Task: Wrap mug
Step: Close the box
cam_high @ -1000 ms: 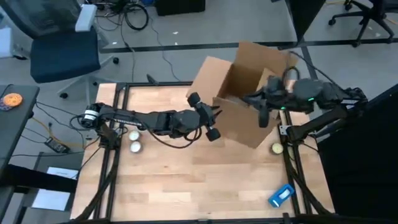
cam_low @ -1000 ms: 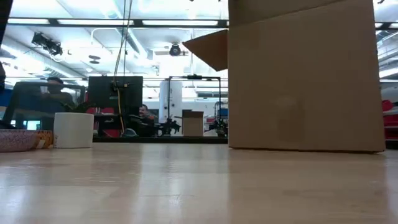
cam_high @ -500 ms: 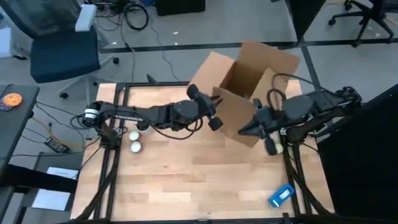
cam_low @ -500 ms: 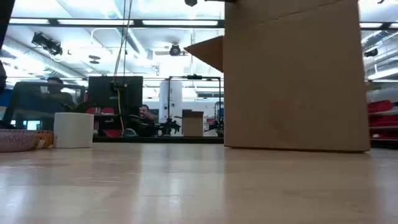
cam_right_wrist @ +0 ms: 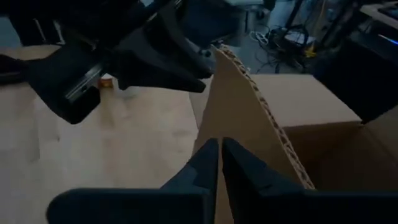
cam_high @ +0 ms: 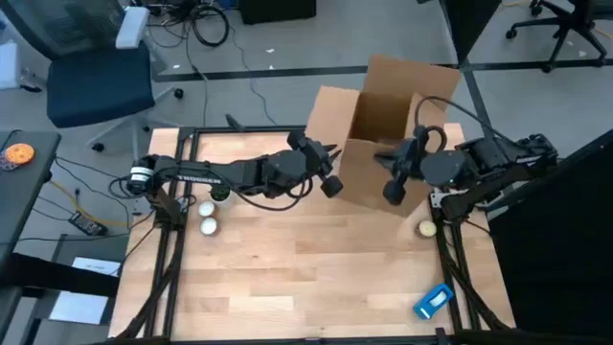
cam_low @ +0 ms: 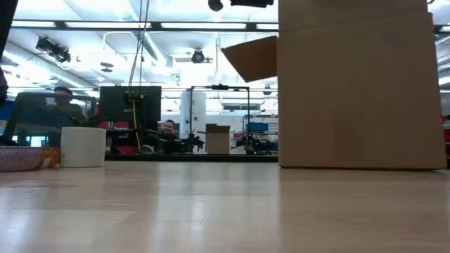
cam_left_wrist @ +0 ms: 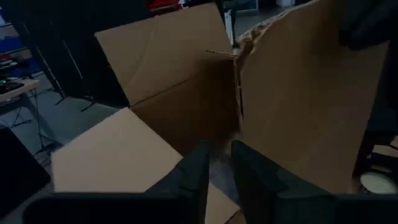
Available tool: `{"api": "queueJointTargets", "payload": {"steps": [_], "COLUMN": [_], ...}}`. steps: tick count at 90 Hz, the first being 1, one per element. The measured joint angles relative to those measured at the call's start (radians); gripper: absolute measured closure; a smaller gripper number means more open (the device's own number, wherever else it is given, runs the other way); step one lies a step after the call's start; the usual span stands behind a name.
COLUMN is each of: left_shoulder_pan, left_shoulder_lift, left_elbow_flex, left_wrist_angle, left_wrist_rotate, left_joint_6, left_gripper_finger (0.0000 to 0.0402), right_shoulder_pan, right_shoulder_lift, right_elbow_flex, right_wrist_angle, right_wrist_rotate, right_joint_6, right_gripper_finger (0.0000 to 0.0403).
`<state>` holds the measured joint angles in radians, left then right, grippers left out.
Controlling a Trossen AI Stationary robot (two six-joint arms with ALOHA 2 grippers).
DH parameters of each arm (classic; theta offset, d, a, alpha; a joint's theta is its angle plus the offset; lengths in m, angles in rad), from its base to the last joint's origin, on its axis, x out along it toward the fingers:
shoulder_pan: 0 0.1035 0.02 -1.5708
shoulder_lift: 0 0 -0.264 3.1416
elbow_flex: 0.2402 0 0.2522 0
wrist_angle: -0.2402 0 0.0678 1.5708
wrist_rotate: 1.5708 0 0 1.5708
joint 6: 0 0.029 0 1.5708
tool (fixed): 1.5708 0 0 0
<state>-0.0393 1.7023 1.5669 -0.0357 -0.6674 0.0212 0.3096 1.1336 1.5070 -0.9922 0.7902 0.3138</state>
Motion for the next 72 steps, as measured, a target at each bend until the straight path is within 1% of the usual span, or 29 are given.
{"api": "queueJointTargets", "payload": {"steps": [12,21,36,47,54,59,66,72], "left_shoulder_pan": [-0.001,-0.001,-0.002,-0.007,-0.009,-0.009,-0.008,-0.008], "left_shoulder_lift": [0.000,0.000,0.000,0.000,0.000,0.000,0.000,0.000], "left_elbow_flex": [0.000,0.000,0.000,0.000,0.000,0.000,0.000,0.000], "left_wrist_angle": [-0.002,-0.017,-0.066,-0.087,-0.102,-0.112,-0.136,-0.165], "left_wrist_rotate": [0.012,0.015,0.016,0.018,0.018,0.018,0.020,0.065], "left_joint_6": [0.000,0.001,0.003,0.021,0.020,0.007,0.012,0.058], "left_gripper_finger": [0.0348,0.0348,0.0348,0.0348,0.0348,0.0348,0.0348,0.0348], "right_shoulder_pan": [0.017,0.049,0.068,0.040,-0.003,-0.050,-0.134,-0.210], "right_shoulder_lift": [0.001,-0.005,-0.042,-0.099,-0.145,-0.179,-0.220,-0.257], "right_elbow_flex": [0.000,0.001,0.066,0.097,0.098,0.098,0.098,0.098], "right_wrist_angle": [0.035,0.088,0.070,0.023,-0.071,-0.186,-0.374,-0.534], "right_wrist_rotate": [-0.008,0.030,0.201,0.360,0.437,0.446,0.393,0.290], "right_joint_6": [-0.003,-0.066,-0.078,-0.037,0.042,0.142,0.315,0.461], "right_gripper_finger": [0.0403,0.0403,0.0403,0.0403,0.0403,0.0403,0.0403,0.0403]}}
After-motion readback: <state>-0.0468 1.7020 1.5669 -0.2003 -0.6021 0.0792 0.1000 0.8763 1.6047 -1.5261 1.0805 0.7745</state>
